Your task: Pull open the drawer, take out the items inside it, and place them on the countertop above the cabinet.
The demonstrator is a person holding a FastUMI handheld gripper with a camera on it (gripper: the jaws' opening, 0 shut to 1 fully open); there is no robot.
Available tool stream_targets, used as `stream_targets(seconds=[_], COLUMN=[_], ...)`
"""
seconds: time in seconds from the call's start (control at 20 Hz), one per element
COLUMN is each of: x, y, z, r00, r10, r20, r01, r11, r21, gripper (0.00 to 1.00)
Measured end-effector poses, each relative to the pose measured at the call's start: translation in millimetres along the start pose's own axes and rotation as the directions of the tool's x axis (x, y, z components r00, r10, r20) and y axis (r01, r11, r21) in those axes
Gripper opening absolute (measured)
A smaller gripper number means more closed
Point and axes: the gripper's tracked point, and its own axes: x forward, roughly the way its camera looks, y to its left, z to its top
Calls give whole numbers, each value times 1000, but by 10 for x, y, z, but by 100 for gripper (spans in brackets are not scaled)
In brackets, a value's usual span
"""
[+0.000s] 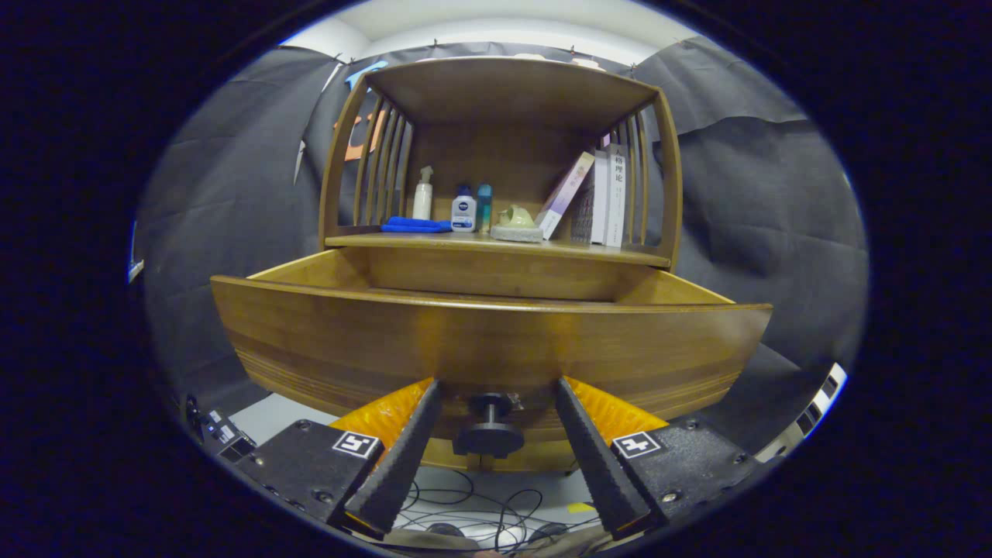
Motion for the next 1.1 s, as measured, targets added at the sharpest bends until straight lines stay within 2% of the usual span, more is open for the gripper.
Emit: stream_targets(seconds=[0.4, 1.1], x=[493, 1265], y=[29, 51], z=[273, 435], r00=[1000, 998], r10=[-2, -37], r20=[-31, -53], r01=[2, 34], r11=[1000, 998], r21=[8, -62], gripper=[95, 95])
